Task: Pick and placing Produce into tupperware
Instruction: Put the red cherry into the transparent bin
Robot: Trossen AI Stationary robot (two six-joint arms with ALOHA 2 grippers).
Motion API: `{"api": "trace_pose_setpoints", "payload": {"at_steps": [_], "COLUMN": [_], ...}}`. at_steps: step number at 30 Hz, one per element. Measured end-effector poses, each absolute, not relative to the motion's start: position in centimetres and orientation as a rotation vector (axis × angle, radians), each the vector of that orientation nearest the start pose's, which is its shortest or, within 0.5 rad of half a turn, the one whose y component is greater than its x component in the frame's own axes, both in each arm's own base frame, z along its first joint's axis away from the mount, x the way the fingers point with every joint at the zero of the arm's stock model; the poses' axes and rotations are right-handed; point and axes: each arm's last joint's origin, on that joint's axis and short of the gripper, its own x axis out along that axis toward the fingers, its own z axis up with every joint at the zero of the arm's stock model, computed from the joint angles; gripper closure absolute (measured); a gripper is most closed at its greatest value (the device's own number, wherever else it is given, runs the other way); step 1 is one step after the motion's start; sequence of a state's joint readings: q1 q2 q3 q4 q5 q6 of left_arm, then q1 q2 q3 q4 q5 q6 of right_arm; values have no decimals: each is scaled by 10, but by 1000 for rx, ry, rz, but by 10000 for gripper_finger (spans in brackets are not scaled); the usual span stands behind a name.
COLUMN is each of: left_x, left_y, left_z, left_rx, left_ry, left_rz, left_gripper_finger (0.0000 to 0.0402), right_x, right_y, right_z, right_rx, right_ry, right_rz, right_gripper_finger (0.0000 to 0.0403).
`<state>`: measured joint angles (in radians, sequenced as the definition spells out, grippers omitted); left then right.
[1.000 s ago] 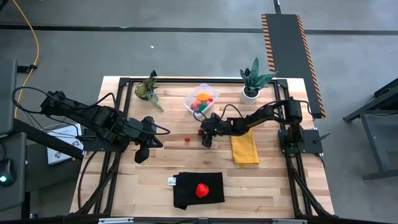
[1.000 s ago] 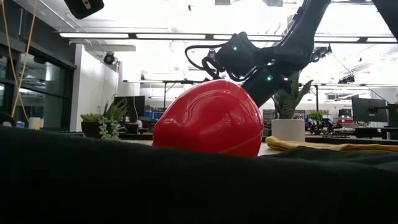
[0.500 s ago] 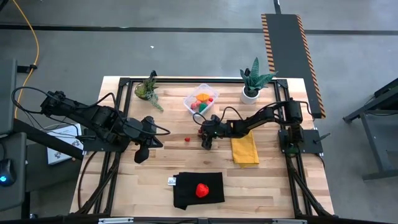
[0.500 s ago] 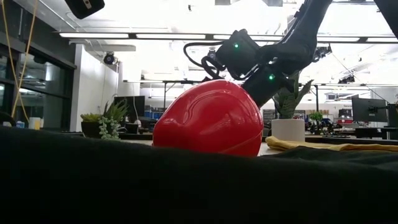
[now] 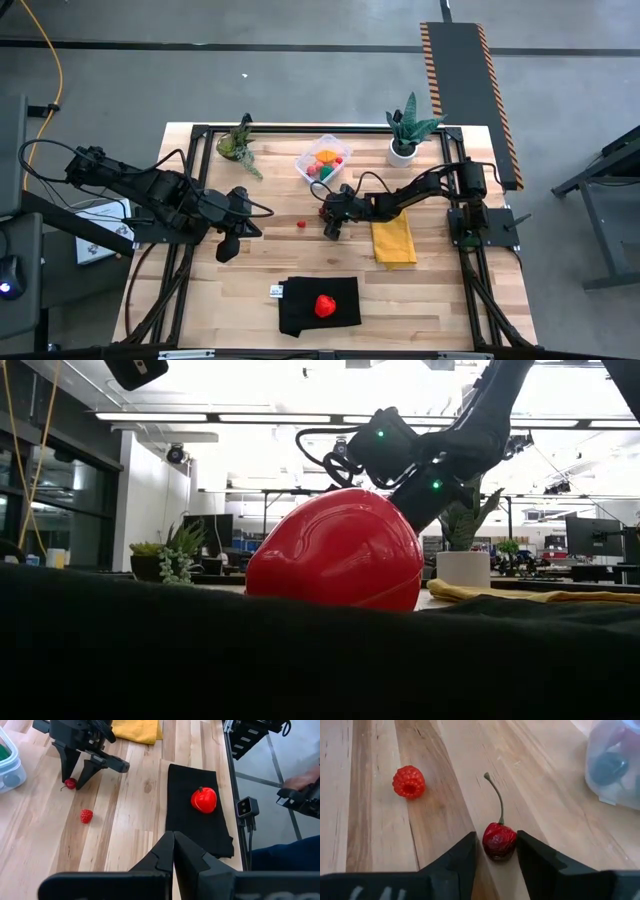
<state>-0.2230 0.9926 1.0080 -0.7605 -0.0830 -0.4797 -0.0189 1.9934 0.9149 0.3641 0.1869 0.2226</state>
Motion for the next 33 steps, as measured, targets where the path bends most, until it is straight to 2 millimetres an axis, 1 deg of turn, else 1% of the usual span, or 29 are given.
{"api": "trace_pose_setpoints", "payload": {"at_steps": [11,17,23,29,33], "left_x": [187,187,187,187,187], "left_y": [-40,-40,-40,-40,-40], "left_z": [323,323,323,323,323], "left_rx": [-343,-343,-342,-343,-342], "left_ry": [750,750,750,749,751], "left_rz": [45,45,44,44,44], "left_gripper_finger": [401,401,401,401,401], "right_x": [369,370,377,390,394], "right_y": [-12,-12,-12,-13,-15], "right_z": [98,102,121,147,166], "right_rx": [152,171,183,183,187], "right_ry": [677,652,589,522,508], "right_rz": [-276,-280,-276,-267,-273], "right_gripper_finger": [334,344,345,345,345]}}
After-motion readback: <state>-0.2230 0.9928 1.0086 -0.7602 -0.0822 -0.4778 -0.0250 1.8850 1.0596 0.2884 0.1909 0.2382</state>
